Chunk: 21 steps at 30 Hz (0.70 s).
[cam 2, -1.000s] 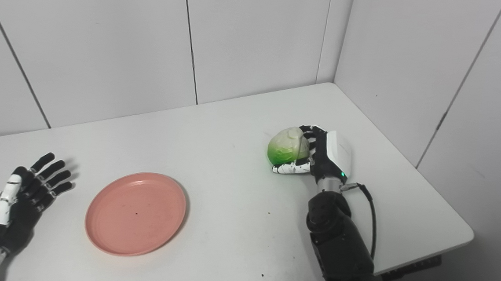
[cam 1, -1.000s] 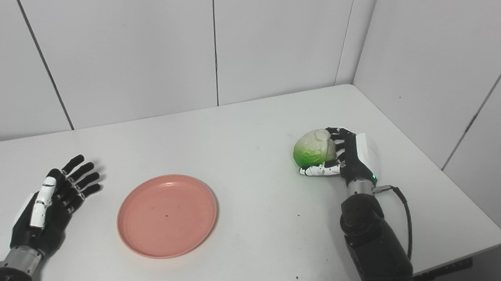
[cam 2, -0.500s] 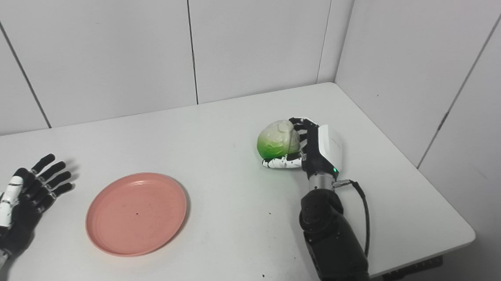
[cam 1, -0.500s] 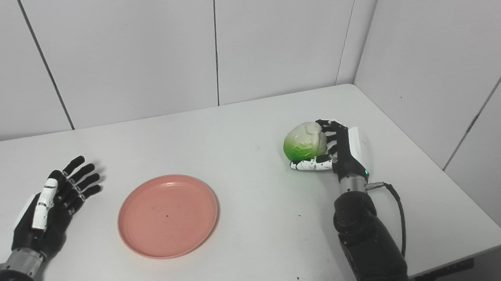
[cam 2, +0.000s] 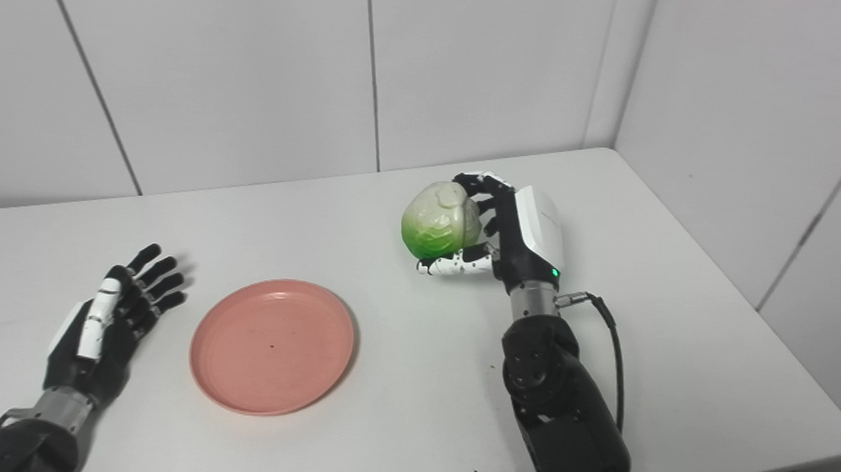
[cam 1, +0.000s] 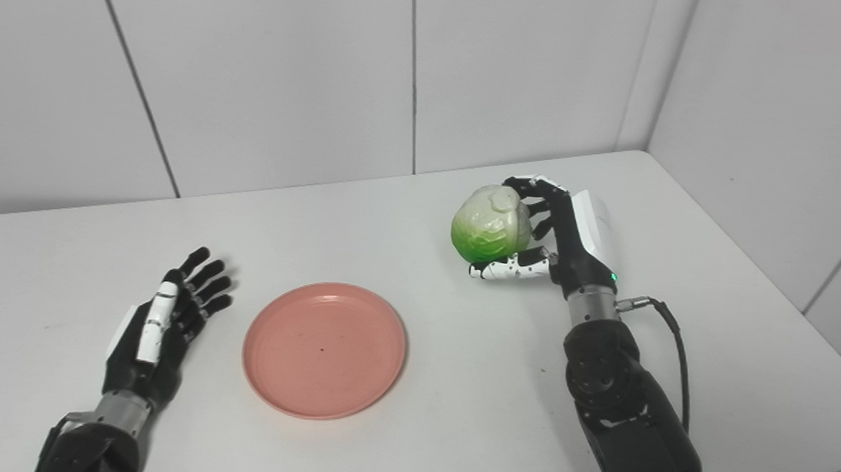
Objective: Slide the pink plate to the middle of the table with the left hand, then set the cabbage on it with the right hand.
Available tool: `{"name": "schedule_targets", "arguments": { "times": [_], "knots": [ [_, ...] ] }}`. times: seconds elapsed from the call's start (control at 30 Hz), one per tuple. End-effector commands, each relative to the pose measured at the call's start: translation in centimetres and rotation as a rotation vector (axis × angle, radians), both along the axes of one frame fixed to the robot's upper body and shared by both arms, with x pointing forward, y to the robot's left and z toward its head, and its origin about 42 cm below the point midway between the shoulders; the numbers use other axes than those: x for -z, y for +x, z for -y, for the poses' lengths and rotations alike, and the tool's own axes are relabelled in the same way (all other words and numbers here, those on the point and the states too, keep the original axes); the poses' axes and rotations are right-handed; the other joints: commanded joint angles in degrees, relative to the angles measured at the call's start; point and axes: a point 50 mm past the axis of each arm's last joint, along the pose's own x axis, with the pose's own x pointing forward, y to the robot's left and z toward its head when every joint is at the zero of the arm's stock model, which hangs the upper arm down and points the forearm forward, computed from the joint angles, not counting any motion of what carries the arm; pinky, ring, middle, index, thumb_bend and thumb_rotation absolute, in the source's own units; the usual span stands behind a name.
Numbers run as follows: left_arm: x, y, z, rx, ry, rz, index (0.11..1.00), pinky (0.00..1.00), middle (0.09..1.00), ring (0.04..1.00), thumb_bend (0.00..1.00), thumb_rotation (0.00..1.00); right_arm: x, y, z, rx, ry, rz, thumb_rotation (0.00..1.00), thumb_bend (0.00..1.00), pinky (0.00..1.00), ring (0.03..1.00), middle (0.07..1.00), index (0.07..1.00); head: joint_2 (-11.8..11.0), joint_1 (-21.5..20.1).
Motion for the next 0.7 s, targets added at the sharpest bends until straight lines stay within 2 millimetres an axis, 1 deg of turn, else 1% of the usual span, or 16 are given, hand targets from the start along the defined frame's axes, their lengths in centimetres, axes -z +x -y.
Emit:
{"name": "schedule_targets", "arguments": {
  "times": [0.0, 0.1, 0.2, 0.3, 0.33, 0.4, 0.47, 0.57, 0.67],
  "knots": [
    [3.6, -2.3, 1.6, -0.002, 0.003, -0.157, 0.89, 0.86, 0.896, 0.88, 0.49, 0.98, -3.2, 0.8, -1.5, -0.048, 0.004, 0.078, 0.0, 0.53, 0.39, 0.442, 0.475, 0.495, 0.17, 2.69],
    [3.1, -2.4, 2.9, -0.006, 0.01, -0.153, 0.903, 0.87, 0.91, 0.891, 0.46, 1.0, -3.1, 1.0, -2.7, -0.111, 0.009, 0.067, 0.0, 0.53, 0.39, 0.445, 0.473, 0.499, 0.45, 5.63],
    [2.8, -2.4, 3.8, -0.013, 0.017, -0.155, 0.904, 0.87, 0.912, 0.894, 0.45, 1.0, -3.0, 1.1, -3.4, -0.139, 0.008, 0.058, 0.0, 0.53, 0.38, 0.44, 0.473, 0.497, 0.74, 8.33],
    [2.5, -2.3, 4.7, -0.014, 0.025, -0.154, 0.908, 0.87, 0.912, 0.897, 0.44, 1.0, -2.7, 1.2, -4.8, -0.18, 0.018, 0.039, 0.0, 0.53, 0.37, 0.436, 0.472, 0.497, 1.25, 10.85],
    [2.5, -2.3, 4.9, -0.015, 0.027, -0.153, 0.906, 0.87, 0.91, 0.896, 0.44, 1.0, -2.6, 1.2, -5.2, -0.194, 0.02, 0.036, 0.0, 0.53, 0.35, 0.427, 0.464, 0.508, 1.25, 10.85],
    [2.2, -2.2, 5.4, -0.014, 0.027, -0.147, 0.907, 0.88, 0.91, 0.897, 0.42, 1.0, -2.2, 1.3, -6.1, -0.227, 0.024, 0.034, 0.0, 0.53, 0.33, 0.412, 0.453, 0.521, 1.56, 12.23],
    [2.1, -2.2, 5.7, -0.014, 0.028, -0.145, 0.909, 0.88, 0.911, 0.899, 0.42, 1.0, -2.1, 1.3, -6.6, -0.238, 0.026, 0.03, 0.0, 0.53, 0.33, 0.406, 0.452, 0.522, 1.76, 12.94],
    [2.0, -2.1, 6.0, -0.017, 0.024, -0.146, 0.914, 0.89, 0.916, 0.904, 0.42, 1.0, -1.9, 1.4, -7.6, -0.26, 0.022, 0.014, 0.0, 0.53, 0.36, 0.425, 0.465, 0.505, 2.1, 13.79],
    [1.8, -2.0, 6.3, -0.02, 0.024, -0.147, 0.915, 0.89, 0.916, 0.904, 0.41, 1.0, -1.7, 1.5, -8.4, -0.297, 0.008, 0.011, 0.0, 0.53, 0.36, 0.425, 0.463, 0.506, 2.5, 14.06]
  ]
}}
